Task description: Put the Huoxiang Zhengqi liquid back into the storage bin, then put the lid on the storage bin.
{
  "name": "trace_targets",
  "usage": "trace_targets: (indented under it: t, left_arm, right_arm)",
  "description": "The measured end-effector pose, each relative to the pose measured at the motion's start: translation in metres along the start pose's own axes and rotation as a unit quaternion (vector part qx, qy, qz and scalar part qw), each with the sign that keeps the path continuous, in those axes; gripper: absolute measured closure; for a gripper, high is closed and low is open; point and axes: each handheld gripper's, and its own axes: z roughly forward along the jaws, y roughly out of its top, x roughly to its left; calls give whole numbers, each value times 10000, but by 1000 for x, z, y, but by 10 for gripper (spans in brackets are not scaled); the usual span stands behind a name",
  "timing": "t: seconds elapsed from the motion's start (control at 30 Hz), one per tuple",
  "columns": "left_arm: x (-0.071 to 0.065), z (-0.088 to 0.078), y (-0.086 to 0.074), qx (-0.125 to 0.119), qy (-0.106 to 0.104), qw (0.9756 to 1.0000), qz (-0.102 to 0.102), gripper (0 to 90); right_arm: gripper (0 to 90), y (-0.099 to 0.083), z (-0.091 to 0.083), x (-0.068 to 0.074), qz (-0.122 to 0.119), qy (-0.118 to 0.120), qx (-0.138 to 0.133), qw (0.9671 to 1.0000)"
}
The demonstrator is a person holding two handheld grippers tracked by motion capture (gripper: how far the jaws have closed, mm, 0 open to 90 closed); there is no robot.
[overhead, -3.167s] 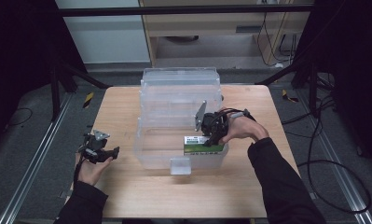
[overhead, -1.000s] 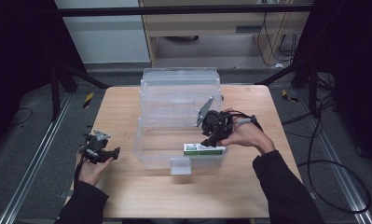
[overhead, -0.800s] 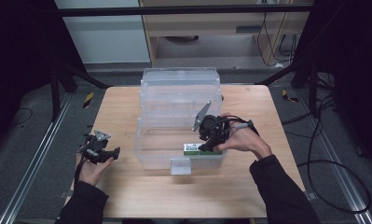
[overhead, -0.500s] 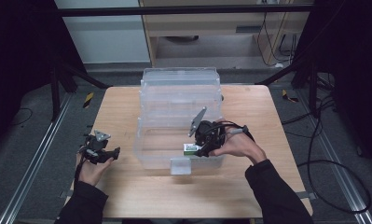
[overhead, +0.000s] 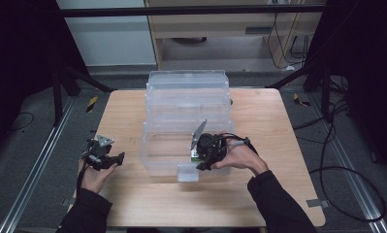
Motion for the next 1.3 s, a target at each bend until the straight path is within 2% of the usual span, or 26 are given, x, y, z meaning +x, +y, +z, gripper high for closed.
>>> trace_targets:
  t: [0.33, 0.6, 0.9, 1.23, 1.3]
  left_arm:
    - [2, -3, 1, -54, 5, 10000, -26, 358]
    - [4, -9, 3, -164, 2, 9999, -53, 358]
    - [4, -18, 8, -315, -65, 9995, -1, 357]
    - [3, -31, 22, -519, -134, 9985, 73, 357]
    - [3, -33, 25, -539, -132, 9984, 115, 357]
  right_arm:
    - [629, 2, 12, 1, -27, 81, 137, 9999]
    - [662, 3, 23, -4, -62, 138, 368, 9992]
    - [665, 4, 24, -5, -25, 222, 400, 9990]
    - [662, 4, 24, -6, -99, 262, 415, 9987]
    - [659, 4, 25, -6, -175, 274, 414, 9986]
